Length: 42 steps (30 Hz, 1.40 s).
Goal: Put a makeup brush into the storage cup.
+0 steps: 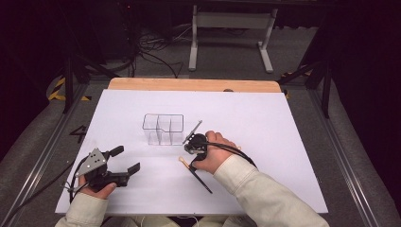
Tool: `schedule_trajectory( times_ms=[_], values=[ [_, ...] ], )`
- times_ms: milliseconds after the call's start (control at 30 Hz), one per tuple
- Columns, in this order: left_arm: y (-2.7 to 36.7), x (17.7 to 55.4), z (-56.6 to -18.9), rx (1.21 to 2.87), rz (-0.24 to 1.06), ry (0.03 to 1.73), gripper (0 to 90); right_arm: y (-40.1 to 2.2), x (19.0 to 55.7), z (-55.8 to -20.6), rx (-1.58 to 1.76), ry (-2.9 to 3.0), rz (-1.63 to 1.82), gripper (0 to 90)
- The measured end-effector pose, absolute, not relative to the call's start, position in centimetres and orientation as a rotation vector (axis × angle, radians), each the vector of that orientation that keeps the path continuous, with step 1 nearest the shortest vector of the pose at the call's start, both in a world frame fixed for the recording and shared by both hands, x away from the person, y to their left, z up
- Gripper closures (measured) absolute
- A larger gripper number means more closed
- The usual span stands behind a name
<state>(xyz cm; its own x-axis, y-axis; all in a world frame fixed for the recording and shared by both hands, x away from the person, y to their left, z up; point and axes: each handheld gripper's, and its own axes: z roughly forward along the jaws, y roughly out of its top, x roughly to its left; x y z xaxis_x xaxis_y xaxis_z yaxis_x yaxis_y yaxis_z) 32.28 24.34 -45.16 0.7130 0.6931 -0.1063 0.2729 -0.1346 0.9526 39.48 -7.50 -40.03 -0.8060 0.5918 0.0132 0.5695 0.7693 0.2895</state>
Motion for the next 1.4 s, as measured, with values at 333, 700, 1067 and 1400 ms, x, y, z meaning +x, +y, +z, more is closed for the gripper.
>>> schedule_trajectory(
  times_ms=[333,700,1067,1400],
  values=[
    [24.2,32.4,-45.2,1.716,0.426,0.773,8.7,-6.2,39.4,-41.1,0.941,2.9,0.341,48.9],
    [24.2,32.4,-45.2,1.715,0.423,0.772,8.7,-5.2,39.2,-41.7,0.952,2.918,0.253,56.2],
    [24.2,32.4,-45.2,1.718,0.423,0.77,8.7,-4.5,39.0,-42.2,0.953,2.93,0.201,64.2],
    [24.2,32.4,-45.2,1.724,0.435,0.772,9.7,-4.0,38.7,-42.3,0.91,2.925,0.169,72.0]
  ],
)
